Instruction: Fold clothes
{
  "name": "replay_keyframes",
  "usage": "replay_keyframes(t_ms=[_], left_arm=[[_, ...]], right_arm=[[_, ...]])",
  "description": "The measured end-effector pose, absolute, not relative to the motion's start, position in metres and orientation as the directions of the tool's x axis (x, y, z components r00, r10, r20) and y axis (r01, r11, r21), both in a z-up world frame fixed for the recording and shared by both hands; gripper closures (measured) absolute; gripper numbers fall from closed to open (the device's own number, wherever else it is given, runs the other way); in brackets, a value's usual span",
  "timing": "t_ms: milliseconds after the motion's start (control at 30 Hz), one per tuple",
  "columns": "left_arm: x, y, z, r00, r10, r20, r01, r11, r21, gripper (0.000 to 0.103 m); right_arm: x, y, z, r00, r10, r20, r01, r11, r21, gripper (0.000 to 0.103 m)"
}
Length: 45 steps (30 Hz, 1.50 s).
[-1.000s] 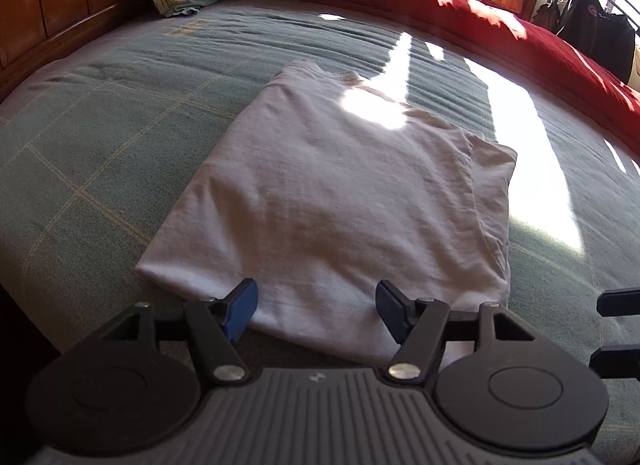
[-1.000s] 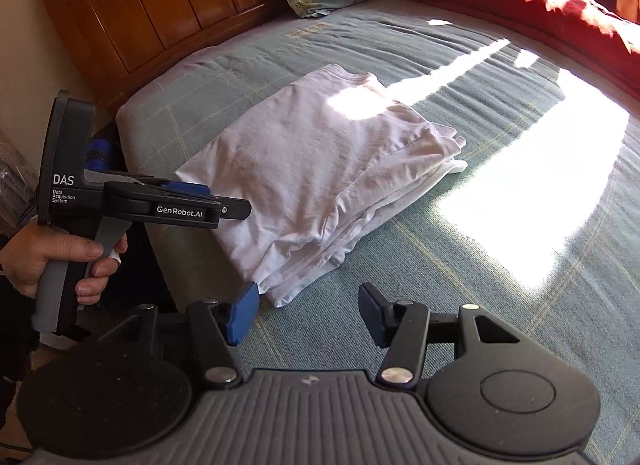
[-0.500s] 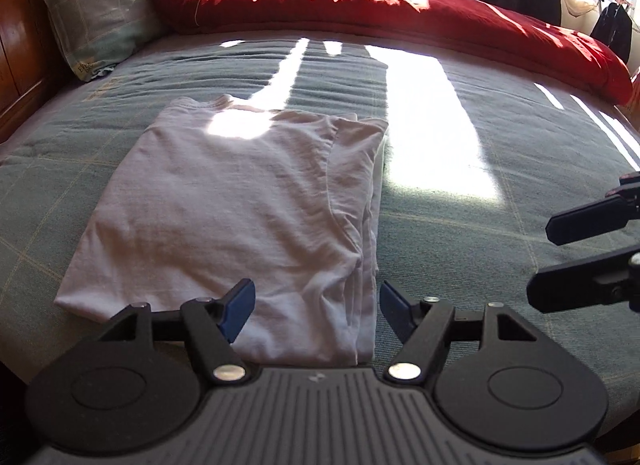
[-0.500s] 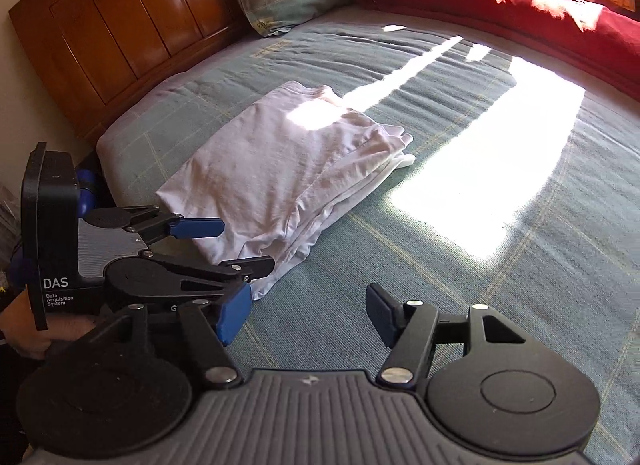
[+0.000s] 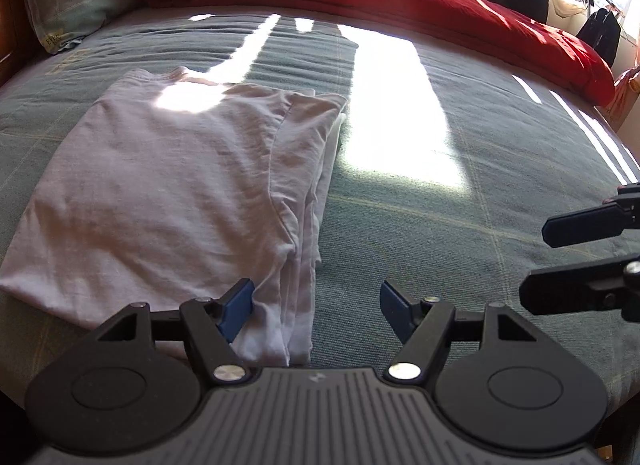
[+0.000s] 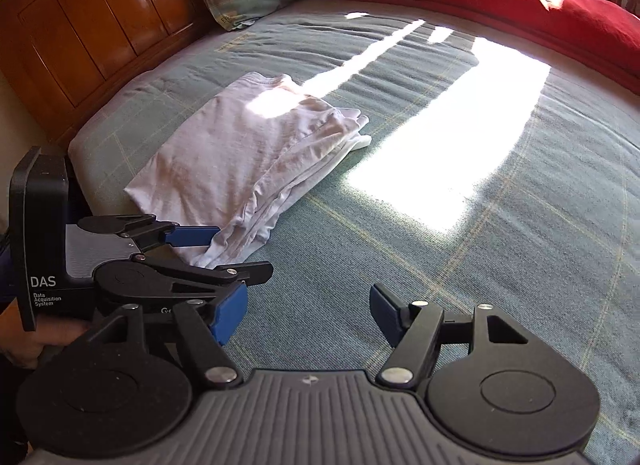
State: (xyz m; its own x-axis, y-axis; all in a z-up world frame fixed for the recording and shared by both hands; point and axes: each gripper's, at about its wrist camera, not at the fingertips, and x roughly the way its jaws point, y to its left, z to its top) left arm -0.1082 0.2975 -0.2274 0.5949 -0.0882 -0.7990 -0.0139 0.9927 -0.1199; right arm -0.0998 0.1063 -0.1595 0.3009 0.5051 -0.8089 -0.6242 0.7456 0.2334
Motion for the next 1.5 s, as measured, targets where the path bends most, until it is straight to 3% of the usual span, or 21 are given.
replay_keyframes(t_ms=[467, 733, 1133, 1300, 1500], left_arm=[[-0.059, 0.317, -0.193, 0.679, -0.062, -0.731, -0.032, 0.993, -0.115, 0.029], [-0.012, 0.313, -0.214, 0.67, -0.211, -0.712, 0.012, 0.962, -0.274, 0.03], [0.012, 0.295, -0.217, 0.693, -0.253, -0.675, 0.075, 0.957, -0.281, 0.03], [0.033, 0.291, -0.239, 0.635, -0.284, -0.719, 0.057, 0.945, -0.323, 0.03], [0.034, 0.298, -0.221, 0.661, -0.292, -0.691, 0.071, 0.942, -0.329, 0.029]], right_arm=[[-0.094, 0.091, -0.166, 0.31, 0.488, -0.816, -0.59, 0.772, 0.237, 0.027], [-0.088, 0.086, -0.18, 0.287, 0.475, -0.832, -0.577, 0.779, 0.246, 0.027], [-0.082, 0.081, -0.196, 0.25, 0.476, -0.843, -0.565, 0.779, 0.273, 0.027], [-0.082, 0.078, -0.2, 0.236, 0.477, -0.847, -0.567, 0.775, 0.278, 0.027], [-0.077, 0.071, -0.202, 0.241, 0.476, -0.846, -0.55, 0.785, 0.286, 0.027]])
